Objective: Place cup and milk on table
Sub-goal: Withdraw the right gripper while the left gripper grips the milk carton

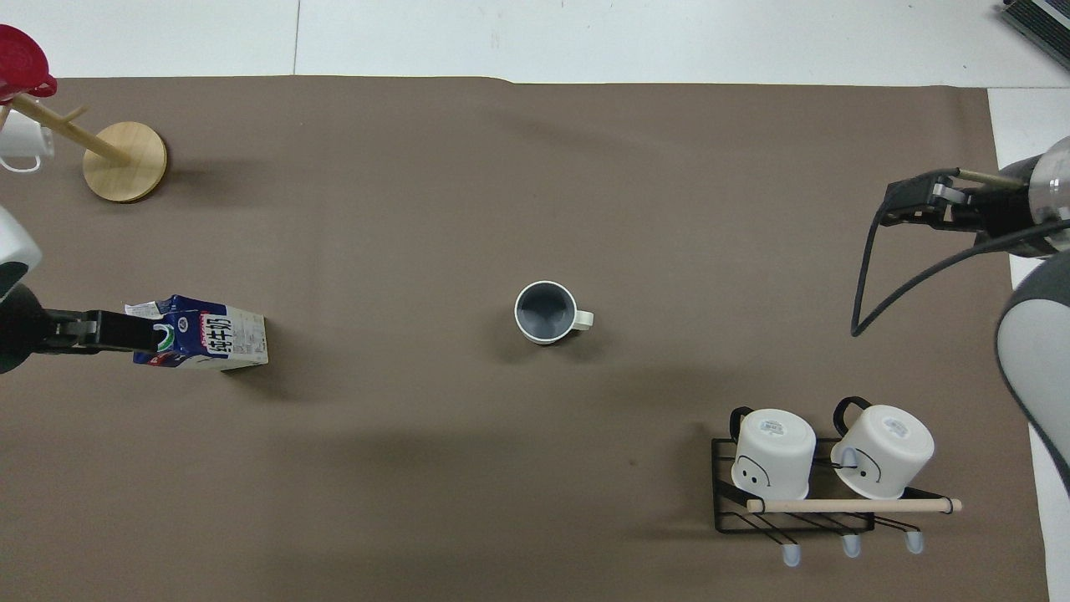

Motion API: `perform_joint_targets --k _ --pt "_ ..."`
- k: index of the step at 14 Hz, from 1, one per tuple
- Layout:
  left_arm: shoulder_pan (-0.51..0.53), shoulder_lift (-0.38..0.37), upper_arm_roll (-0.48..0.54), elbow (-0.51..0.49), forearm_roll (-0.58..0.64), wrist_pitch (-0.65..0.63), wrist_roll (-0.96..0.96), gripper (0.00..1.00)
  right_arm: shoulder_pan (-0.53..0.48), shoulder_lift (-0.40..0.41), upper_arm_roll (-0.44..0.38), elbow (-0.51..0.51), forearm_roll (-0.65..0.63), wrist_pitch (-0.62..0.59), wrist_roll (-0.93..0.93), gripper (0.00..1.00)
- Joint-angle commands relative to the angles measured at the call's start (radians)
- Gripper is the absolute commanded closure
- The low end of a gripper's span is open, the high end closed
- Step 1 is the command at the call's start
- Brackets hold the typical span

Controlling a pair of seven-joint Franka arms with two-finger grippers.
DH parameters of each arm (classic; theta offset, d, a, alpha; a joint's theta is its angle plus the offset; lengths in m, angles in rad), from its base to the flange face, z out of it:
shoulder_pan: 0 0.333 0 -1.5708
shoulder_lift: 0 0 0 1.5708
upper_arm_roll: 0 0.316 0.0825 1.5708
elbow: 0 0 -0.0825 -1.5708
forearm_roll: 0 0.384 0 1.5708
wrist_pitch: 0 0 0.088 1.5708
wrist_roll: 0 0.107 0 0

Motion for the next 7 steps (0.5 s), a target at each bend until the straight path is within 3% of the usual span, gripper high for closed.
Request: perform_joint_targets --k 1,7 --pt "-0.004 -0.019 0.007 -0.065 0.016 0.068 0.04 0.0 -0.014 0.014 0.008 0.084 0.014 -0.122 -0.033 0.0" --pt "0.005 -0.031 0.007 -0.185 0.019 0.23 0.089 0.0 -0.027 -0.026 0.005 0.048 0.021 -0.176 -0.116 0.0"
